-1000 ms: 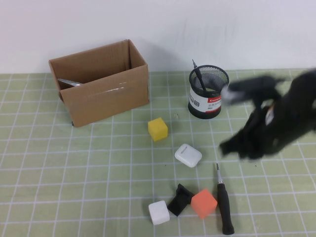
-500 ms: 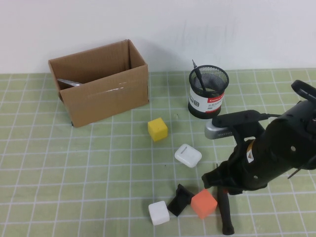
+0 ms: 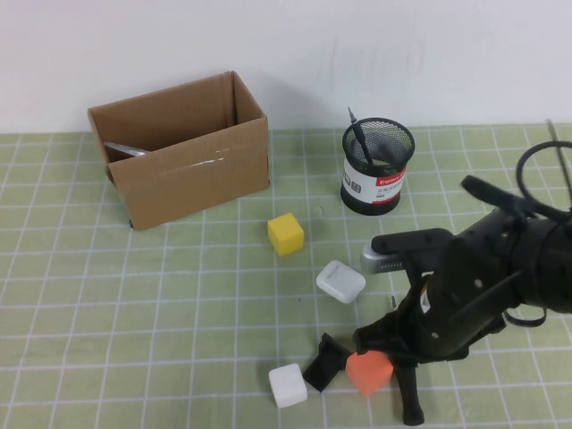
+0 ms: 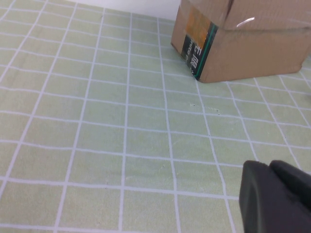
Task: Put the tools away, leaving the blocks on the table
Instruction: Pick up the black Screwdriver from the table
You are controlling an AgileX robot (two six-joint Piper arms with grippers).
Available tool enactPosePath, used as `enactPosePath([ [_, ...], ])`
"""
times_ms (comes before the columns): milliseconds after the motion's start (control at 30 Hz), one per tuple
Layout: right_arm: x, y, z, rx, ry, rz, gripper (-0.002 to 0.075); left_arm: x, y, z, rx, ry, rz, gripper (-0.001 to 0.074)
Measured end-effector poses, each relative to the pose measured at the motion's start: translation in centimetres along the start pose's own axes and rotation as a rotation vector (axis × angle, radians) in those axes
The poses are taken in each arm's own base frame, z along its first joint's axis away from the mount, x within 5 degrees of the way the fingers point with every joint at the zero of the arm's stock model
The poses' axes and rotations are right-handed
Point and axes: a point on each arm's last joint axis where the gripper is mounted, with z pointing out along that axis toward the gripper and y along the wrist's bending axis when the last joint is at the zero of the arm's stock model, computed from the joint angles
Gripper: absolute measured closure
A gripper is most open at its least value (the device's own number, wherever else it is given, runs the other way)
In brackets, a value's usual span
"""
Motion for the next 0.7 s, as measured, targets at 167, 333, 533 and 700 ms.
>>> enactPosePath([
  [167,0.2,-0.1,2.0,0.024,0.044,-0.004,0.0507,0.0,0.0,0.0,0.0,0.0,0.0,0.0739],
  [333,0.2,-0.2,2.7,0.039,0.05,-0.022,0.0587,0.0,0.0,0.0,0.0,0.0,0.0,0.0739],
  [533,-0.5,0.1,1.3,0.008,-0.023,-0.044,0.0732,0.0,0.0,0.0,0.0,0.0,0.0,0.0739],
  [700,-2.0,0.1,-2.8,0.002,-0.203,-0.111,0.0732,0.0,0.0,0.0,0.0,0.0,0.0,0.0739],
])
